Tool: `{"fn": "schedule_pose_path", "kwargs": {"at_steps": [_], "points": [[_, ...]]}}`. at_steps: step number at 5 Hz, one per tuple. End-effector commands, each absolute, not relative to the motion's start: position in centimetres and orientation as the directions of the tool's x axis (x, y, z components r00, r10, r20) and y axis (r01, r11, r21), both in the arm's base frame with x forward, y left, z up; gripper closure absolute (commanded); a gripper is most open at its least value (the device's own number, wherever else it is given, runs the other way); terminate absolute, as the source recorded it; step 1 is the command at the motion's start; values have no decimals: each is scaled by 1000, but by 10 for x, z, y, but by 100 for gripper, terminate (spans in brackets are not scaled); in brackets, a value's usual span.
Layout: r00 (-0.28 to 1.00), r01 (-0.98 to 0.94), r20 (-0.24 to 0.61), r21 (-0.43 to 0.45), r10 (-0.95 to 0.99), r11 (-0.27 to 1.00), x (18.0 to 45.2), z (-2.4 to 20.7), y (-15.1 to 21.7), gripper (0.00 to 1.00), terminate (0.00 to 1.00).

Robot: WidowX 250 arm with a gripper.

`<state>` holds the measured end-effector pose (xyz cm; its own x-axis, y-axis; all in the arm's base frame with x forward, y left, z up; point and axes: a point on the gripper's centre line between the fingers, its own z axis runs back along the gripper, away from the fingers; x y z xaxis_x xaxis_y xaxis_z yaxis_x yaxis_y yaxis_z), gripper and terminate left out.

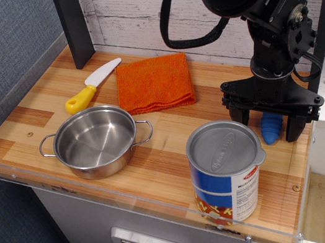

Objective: Place the blue fork in front of the brick wall in the back right corner.

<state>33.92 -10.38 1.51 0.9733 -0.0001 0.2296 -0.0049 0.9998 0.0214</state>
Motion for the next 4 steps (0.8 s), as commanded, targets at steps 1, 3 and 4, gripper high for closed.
{"fn": "schedule_pose_path", "kwargs": {"at_steps": [1, 3, 4], "points": [[926, -61, 372, -13, 61, 998, 344, 85, -106, 0, 0], [917, -155, 378, 41, 128, 987, 339, 119, -63, 0, 0], [929, -206, 329, 72, 172, 976, 332, 123, -23, 0, 0]]}}
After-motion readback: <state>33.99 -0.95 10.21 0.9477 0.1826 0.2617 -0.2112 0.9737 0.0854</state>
